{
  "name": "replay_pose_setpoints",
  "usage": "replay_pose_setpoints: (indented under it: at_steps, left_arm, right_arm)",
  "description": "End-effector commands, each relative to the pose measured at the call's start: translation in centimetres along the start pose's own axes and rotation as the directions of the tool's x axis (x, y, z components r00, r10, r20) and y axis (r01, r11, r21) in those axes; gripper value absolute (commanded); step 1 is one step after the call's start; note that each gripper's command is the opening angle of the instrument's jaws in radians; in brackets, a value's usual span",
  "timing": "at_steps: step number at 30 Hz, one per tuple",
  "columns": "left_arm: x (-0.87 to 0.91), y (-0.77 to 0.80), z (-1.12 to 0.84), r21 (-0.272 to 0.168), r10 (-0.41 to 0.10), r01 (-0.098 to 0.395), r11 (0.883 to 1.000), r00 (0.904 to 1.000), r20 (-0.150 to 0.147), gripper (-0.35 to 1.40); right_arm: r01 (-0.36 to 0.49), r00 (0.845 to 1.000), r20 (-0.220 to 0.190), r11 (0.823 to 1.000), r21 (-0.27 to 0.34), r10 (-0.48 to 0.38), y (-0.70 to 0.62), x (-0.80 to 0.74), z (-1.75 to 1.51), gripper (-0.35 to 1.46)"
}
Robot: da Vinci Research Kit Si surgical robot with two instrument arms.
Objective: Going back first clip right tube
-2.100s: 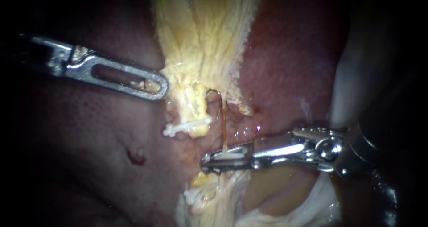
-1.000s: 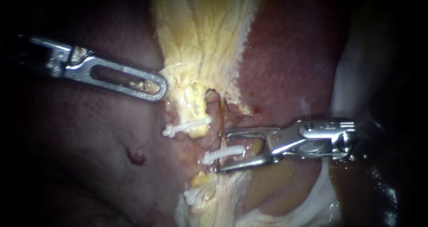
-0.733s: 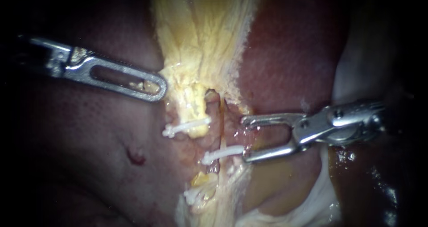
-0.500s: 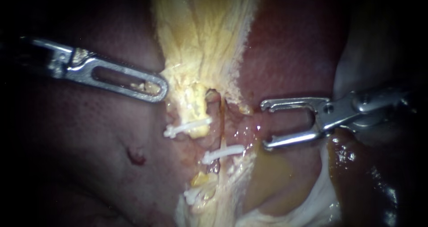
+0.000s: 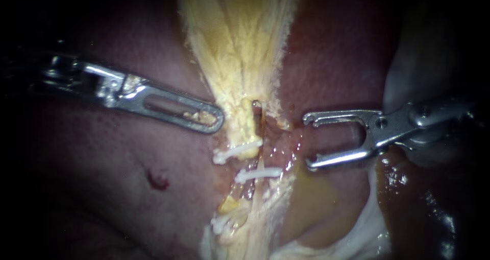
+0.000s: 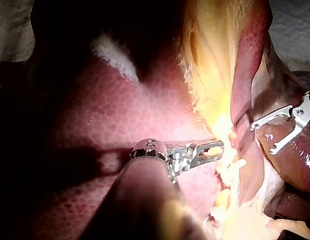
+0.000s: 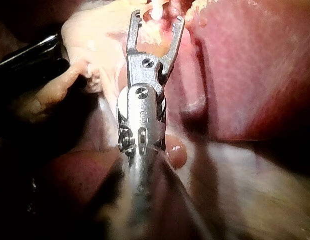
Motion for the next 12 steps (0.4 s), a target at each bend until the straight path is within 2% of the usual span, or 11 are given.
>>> replay_pose_setpoints:
  at_steps: [1, 5, 12]
  left_arm:
    - [0.00, 0.02, 0.00, -0.002, 0.000, 0.000, 1.000, 1.0000, -0.001, -0.35]
    - [-0.01, 0.06, 0.01, 0.000, 0.001, -0.001, 1.000, 1.0000, -0.003, -0.35]
    - [-0.02, 0.05, 0.00, 0.000, 0.000, 0.000, 1.000, 1.0000, -0.003, -0.35]
  right_arm:
    - [0.006, 1.000, 0.000, 1.000, 0.000, -0.006, 0.00, 0.00, 0.00, 0.50]
    - [0.006, 1.000, 0.000, 1.000, -0.001, -0.006, 0.00, 0.01, 0.01, 0.50]
    - [0.006, 1.000, 0.000, 1.000, -0.001, -0.006, -0.01, 0.01, 0.01, 0.50]
